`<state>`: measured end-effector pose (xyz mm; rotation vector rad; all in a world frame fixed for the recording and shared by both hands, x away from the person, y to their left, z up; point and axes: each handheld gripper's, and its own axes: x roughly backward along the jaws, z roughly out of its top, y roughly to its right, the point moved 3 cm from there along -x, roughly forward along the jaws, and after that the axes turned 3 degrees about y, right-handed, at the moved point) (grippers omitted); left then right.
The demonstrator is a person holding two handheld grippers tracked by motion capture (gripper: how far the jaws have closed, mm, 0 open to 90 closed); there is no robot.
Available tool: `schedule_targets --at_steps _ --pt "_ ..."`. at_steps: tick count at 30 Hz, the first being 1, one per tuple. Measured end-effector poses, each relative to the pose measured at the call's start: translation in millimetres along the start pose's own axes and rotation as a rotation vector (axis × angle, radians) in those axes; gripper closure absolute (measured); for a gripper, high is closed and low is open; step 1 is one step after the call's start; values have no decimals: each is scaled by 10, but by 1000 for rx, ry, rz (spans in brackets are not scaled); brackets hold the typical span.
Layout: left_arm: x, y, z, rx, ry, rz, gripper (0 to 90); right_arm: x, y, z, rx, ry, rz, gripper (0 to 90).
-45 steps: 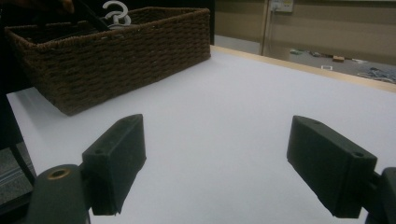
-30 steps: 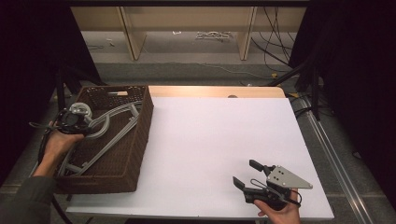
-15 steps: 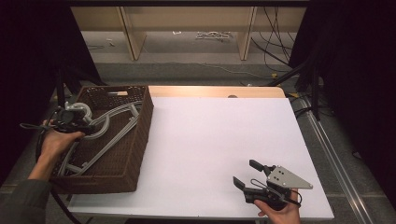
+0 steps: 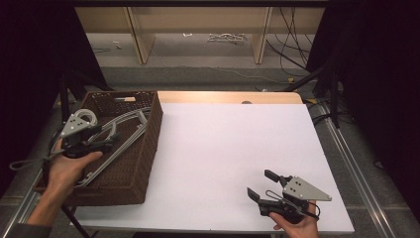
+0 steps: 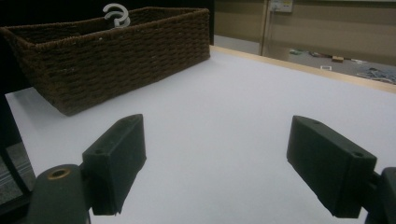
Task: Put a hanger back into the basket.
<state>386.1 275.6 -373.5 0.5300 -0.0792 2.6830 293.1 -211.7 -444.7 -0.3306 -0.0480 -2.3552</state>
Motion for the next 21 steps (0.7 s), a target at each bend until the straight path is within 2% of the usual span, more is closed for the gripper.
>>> schedule_targets --at_steps 1,2,3,4,5,6,7,8,9,11,15,18,21 --pt "0 0 0 0 0 0 293 -1 1 0 0 1 -1 206" --pt "14 172 -10 -1 28 -33 293 -6 2 2 0 11 -5 206" --pt "14 172 -10 -1 28 -33 291 -6 2 2 0 11 -5 206" --pt "12 334 -23 -5 44 -73 283 -4 -5 3 -3 11 1 206" --pt "12 334 -23 -5 44 -73 277 -4 -5 3 -3 11 1 206" --pt "13 483 -36 -11 60 -104 275 -10 -12 4 -8 22 14 206" --pt "13 552 -45 -11 64 -121 270 -8 -11 4 -8 21 14 206" --pt "13 552 -45 -11 64 -121 254 -6 -10 5 -8 22 14 206" --pt "9 665 -59 -20 68 -143 243 -2 -8 4 -8 19 14 206" --pt "2 754 -67 -23 82 -170 242 1 -6 5 -6 18 14 206" --pt "-8 859 -89 -22 109 -195 231 -7 -14 8 -7 27 12 207" --pt "-9 1017 -168 -9 150 -236 219 -15 -9 8 4 32 15 207" --pt "1 1131 -276 -14 161 -262 196 2 -9 9 11 13 4 206"
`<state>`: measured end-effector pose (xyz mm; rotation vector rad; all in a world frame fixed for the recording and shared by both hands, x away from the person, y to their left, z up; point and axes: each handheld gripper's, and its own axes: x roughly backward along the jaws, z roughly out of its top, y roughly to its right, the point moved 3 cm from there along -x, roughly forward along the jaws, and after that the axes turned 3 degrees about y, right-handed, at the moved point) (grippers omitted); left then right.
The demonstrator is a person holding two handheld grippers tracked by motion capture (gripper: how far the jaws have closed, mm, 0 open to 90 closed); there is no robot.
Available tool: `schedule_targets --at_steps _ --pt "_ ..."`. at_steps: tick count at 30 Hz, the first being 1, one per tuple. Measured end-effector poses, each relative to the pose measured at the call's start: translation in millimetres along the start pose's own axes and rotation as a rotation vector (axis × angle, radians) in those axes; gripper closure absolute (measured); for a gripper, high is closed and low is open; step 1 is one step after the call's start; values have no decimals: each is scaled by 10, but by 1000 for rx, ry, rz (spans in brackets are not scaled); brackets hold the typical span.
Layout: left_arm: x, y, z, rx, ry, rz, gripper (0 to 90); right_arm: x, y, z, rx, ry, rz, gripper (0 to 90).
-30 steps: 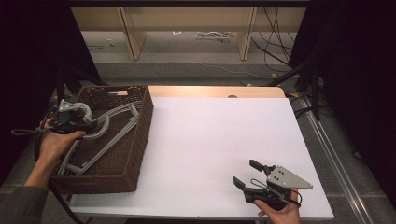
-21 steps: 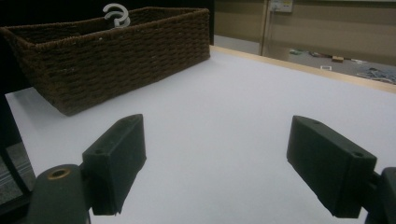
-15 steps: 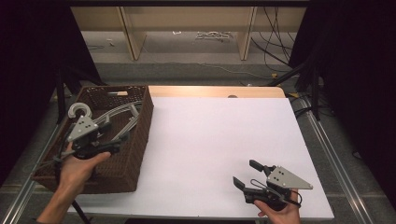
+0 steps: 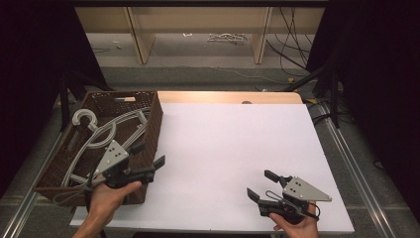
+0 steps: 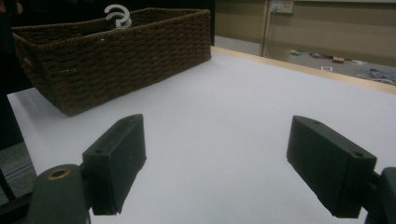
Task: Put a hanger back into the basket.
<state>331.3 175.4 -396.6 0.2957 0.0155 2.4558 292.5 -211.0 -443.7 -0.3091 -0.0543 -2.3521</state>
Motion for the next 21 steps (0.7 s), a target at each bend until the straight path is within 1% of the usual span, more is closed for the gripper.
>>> schedule_targets --at_steps 1,2,3,4,5,6,7,8,9,10,11,12,13,15,16,17,18,19,20,21 --pt "-2 35 -37 3 0 -12 186 -4 -8 1 -5 7 8 206" --pt "-6 67 -69 2 0 -27 180 -8 -8 5 1 16 14 206" --pt "-8 98 -101 -7 3 -31 180 0 -11 8 2 12 4 206" --pt "-8 98 -101 -7 3 -31 178 0 -11 8 2 12 4 206" --pt "-7 165 -167 -21 4 -46 165 -9 -22 11 -7 28 16 206" --pt "-7 165 -167 -21 4 -46 162 4 -20 13 0 14 13 206" --pt "1 199 -198 -25 8 -49 162 4 -20 13 0 14 13 206" --pt "11 254 -267 -47 11 -61 162 5 -33 15 -5 10 11 208" --pt "11 254 -267 -47 11 -61 162 5 -33 15 -5 10 11 208" --pt "13 272 -301 -56 8 -69 162 8 -39 14 0 -1 4 208" --pt "13 288 -331 -47 13 -74 162 8 -39 14 0 -1 4 208" --pt "20 287 -367 -49 11 -77 162 -13 -59 15 -10 20 21 208" --pt "24 281 -379 -58 15 -70 162 -10 -66 18 -9 20 21 208" --pt "24 277 -389 -60 19 -66 162 -9 -78 22 -5 21 26 207" --pt "28 275 -401 -51 13 -66 162 7 -81 22 2 4 21 207" --pt "34 275 -423 -45 12 -69 162 12 -93 22 -4 -3 21 207" --pt "39 275 -435 -57 10 -71 162 11 -99 23 -2 6 16 207" --pt "47 277 -437 -67 10 -68 162 14 -106 22 0 4 25 207" --pt "47 277 -437 -67 10 -68 161 35 -111 22 -2 -15 22 207" --pt "52 275 -432 -70 18 -67 161 35 -111 22 -2 -15 22 207"
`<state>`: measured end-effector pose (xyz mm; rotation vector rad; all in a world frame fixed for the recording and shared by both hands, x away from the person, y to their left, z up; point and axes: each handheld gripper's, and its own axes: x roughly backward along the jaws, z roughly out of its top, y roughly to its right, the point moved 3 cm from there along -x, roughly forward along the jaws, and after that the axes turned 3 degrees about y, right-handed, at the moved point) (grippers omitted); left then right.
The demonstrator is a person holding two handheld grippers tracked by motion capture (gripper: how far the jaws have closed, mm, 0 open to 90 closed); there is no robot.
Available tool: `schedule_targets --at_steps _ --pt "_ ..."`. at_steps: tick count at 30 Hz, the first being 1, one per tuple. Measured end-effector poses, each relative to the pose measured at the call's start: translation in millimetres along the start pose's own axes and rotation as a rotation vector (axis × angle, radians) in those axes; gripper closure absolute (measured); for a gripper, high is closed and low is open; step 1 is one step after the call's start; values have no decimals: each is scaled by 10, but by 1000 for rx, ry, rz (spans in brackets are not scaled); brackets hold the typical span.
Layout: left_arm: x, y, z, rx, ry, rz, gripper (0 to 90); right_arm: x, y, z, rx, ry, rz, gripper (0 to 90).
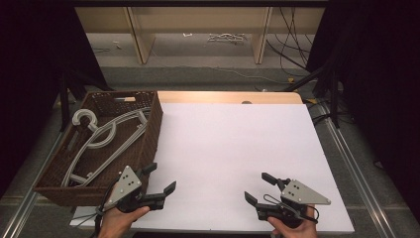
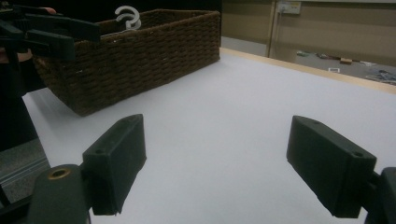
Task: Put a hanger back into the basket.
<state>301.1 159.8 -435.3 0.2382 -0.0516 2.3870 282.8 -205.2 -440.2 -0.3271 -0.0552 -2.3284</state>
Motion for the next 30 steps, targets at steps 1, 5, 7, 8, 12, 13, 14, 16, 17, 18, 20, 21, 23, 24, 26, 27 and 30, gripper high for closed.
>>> schedule_targets --at_steps 1,5,7,8,12,13,14,16,17,18,20,21,23,24,26,27,30 --pt "18 -5 10 -5 3 3 161 -9 -2 -1 0 21 9 207" --pt "84 -11 10 7 14 -1 161 49 12 -25 -15 18 -12 202" --pt "92 -8 6 6 15 1 161 46 1 -31 -29 36 0 201" --pt "97 -9 1 1 11 1 161 55 -3 -35 -30 38 -1 198" --pt "71 -7 -25 -12 1 -6 161 111 -16 -38 -25 8 -20 194" --pt "65 -9 -27 -14 -3 -5 161 104 -16 -32 -19 19 -15 192" --pt "56 -13 -27 -13 -3 -6 161 104 -16 -32 -19 19 -15 192" --pt "49 -15 -26 -9 3 -8 161 81 -15 -29 -15 28 -4 190" --pt "49 -15 -26 -9 3 -8 161 81 -15 -29 -15 28 -4 190" --pt "52 -14 -20 -12 3 -6 161 82 -18 -28 -20 24 -4 190" --pt "50 -11 -18 -15 4 -10 161 66 -19 -28 -22 39 0 189" --pt "50 -11 -18 -15 4 -10 162 66 -19 -28 -22 39 0 189" --pt "48 -12 -17 -16 5 -10 162 58 -13 -27 -19 42 1 188" --pt "48 -12 -17 -16 5 -10 161 56 -12 -26 -17 42 1 188" --pt "52 -21 -13 -19 7 -6 162 68 -6 -24 -9 30 -11 188" --pt "53 -22 -13 -18 8 -5 162 75 -10 -24 -12 24 -14 188" --pt "51 -23 -13 -17 7 -7 162 74 -14 -24 -10 25 -10 188"
